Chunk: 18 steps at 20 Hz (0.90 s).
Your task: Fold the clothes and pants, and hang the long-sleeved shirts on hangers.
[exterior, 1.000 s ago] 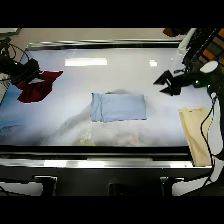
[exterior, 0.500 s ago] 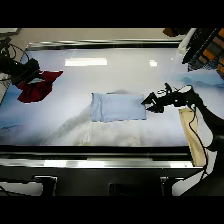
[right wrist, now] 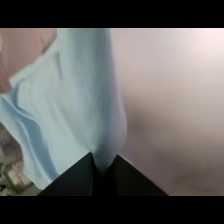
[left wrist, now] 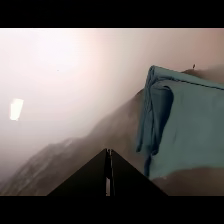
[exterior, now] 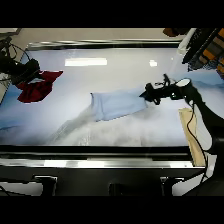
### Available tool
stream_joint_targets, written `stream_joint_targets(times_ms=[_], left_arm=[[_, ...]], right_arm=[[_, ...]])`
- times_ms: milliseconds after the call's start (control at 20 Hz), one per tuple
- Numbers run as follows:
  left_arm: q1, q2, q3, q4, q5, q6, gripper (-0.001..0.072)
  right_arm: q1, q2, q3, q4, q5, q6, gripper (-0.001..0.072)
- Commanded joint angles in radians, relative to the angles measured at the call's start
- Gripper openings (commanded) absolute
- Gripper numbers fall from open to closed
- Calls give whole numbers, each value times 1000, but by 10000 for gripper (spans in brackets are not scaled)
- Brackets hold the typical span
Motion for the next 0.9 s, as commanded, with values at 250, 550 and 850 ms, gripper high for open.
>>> stream_joint_targets(times_ms=[250, 550, 850], left_arm=[[1, -1, 0, 0, -5, 3, 31], [0, -1, 0, 0, -13, 3, 31], [1, -1, 0, 0, -35, 3, 31]], right_arm=[[-207, 199, 215, -272, -64, 513, 31], [-323, 372, 215, -594, -67, 956, 31], [-354, 476, 214, -864, 83, 1128, 31]])
